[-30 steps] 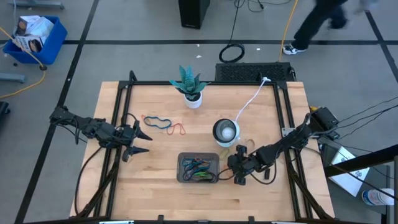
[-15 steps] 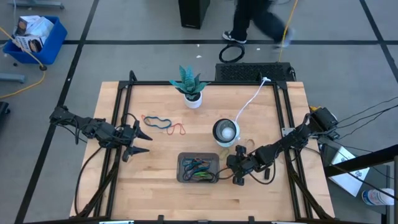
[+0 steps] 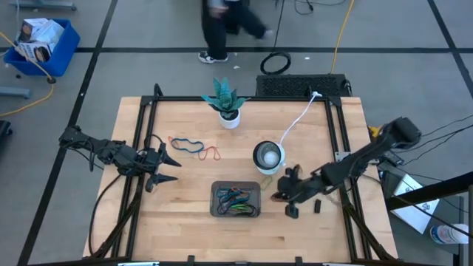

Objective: Pick and place rubber bands into bin
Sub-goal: Put the bottom orange rubber band into the gray bin

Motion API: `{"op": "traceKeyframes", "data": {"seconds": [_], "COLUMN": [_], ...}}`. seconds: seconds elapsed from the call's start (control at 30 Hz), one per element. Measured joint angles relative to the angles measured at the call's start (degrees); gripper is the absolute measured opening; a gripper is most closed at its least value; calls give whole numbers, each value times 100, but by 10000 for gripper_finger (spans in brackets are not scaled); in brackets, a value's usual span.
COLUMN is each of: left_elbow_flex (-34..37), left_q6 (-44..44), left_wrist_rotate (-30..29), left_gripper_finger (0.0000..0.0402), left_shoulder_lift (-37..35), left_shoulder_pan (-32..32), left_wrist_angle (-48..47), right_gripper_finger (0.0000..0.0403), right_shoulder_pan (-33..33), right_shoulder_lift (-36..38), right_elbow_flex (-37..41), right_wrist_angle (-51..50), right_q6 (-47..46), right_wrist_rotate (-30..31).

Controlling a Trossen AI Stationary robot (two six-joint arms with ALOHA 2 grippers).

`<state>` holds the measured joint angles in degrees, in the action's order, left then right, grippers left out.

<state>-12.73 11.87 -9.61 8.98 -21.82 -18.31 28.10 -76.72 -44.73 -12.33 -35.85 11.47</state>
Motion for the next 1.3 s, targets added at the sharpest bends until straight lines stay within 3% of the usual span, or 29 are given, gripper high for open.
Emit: {"op": "traceKeyframes", "data": {"seconds": [0.3, 0.43, 0.53, 0.73, 0.97, 1.13, 1.3], "left_elbow_flex": [0, 0, 0, 0, 0, 0, 0], "left_q6": [27, 27, 23, 94, 180, 183, 185], "left_wrist_rotate": [2, 4, 4, 9, 13, 13, 15], "left_gripper_finger": [257, 257, 257, 258, 257, 257, 257], "left_shoulder_lift": [0, 2, 1, 1, 2, 0, 0], "left_shoulder_pan": [0, 0, 0, 0, 0, 0, -1], "left_wrist_angle": [-2, -2, 0, 0, -2, -2, -3], "right_gripper_finger": [0, 0, 0, 0, 0, 0, 0], "right_shoulder_pan": [1, -12, -74, -339, -647, -830, -900], "right_shoulder_lift": [1423, 1671, 1625, 781, -776, -1595, -2263], "right_elbow_flex": [-9, -159, -672, -2200, -4159, -4589, -4586], "right_wrist_angle": [1312, 1937, 1876, 848, -1456, -1581, -1777], "right_q6": [845, 1705, 2436, 3373, 3500, 3501, 3407], "right_wrist_rotate": [1037, 1397, 1434, 1423, 1289, 368, 288]}}
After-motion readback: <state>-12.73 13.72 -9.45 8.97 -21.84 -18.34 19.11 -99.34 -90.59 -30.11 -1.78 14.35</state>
